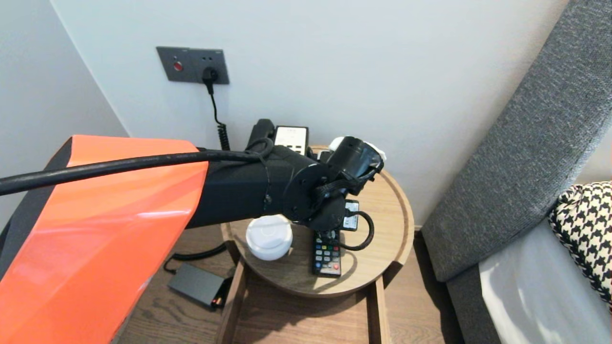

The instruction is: Take the remote control out of the drawer one by one and place them on the table

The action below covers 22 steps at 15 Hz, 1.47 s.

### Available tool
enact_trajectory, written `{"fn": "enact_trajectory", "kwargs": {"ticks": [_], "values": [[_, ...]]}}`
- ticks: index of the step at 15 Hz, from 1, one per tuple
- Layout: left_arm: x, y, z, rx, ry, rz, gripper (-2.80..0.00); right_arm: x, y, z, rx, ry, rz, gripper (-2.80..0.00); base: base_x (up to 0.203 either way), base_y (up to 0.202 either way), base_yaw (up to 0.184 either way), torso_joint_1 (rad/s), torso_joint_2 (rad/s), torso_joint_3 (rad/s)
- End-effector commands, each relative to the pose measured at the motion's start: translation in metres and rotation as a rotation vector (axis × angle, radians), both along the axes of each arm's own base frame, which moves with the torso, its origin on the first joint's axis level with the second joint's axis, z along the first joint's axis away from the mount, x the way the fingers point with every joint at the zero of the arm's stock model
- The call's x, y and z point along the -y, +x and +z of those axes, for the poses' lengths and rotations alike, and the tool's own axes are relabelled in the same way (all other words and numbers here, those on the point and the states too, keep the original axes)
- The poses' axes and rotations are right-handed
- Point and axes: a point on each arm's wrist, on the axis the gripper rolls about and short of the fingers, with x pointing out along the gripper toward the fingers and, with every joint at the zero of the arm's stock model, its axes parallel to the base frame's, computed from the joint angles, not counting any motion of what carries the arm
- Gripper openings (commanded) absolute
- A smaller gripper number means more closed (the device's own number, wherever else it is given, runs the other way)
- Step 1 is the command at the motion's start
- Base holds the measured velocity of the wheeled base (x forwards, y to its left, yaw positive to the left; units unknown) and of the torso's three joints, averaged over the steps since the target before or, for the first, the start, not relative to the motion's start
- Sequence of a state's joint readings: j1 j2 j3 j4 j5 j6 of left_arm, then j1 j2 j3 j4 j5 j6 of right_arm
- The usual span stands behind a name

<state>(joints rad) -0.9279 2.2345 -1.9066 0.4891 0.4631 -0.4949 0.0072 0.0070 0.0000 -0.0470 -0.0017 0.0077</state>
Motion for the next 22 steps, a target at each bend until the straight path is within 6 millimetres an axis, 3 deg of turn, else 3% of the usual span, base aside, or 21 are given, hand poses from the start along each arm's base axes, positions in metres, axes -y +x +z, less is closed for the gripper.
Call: {"fn": "enact_trajectory", "kwargs": {"ticks": [1,2,3,7,9,15,18,19,22], "values": [[-0.001,-0.001,0.002,0.009,0.000,0.009,-2.80,0.000,0.002,-0.007,-0.024,0.000,0.001,-2.80,0.000,0.000,0.000,0.000,0.00,0.000],[-0.001,-0.001,0.002,0.008,0.000,0.007,-0.23,0.000,0.002,-0.007,-0.025,0.000,0.001,-2.80,0.000,0.000,0.000,0.000,0.00,0.000],[-0.001,-0.001,0.002,0.008,0.000,0.007,0.00,0.000,0.002,-0.007,-0.025,0.000,0.001,-2.80,0.000,0.000,0.000,0.000,0.00,0.000],[0.000,-0.002,0.002,0.008,0.001,0.001,0.00,0.000,0.002,-0.007,-0.025,0.000,0.001,-2.80,0.000,0.000,0.000,0.000,0.00,0.000],[-0.001,-0.005,0.012,0.032,-0.013,-0.007,0.00,0.000,0.002,-0.007,-0.025,0.000,0.001,-2.80,0.000,0.000,0.000,0.000,0.00,0.000],[-0.027,-0.024,0.071,0.159,-0.029,-0.019,0.00,0.000,0.002,-0.007,-0.025,0.000,0.001,-2.80,0.000,0.000,0.000,0.000,0.00,0.000],[-0.052,-0.040,0.102,0.214,-0.045,0.013,0.00,0.000,0.002,-0.007,-0.025,0.000,0.001,-2.80,0.000,0.000,0.000,0.000,0.00,0.000],[-0.064,-0.045,0.111,0.228,-0.048,0.032,-2.80,0.000,0.002,-0.007,-0.025,0.000,0.001,-2.80,0.000,0.000,0.000,0.000,0.00,0.000],[-0.105,-0.056,0.125,0.235,-0.042,0.085,-2.80,0.000,0.002,-0.007,-0.025,0.000,0.001,-2.80,0.000,0.000,0.000,0.000,0.00,0.000]]}}
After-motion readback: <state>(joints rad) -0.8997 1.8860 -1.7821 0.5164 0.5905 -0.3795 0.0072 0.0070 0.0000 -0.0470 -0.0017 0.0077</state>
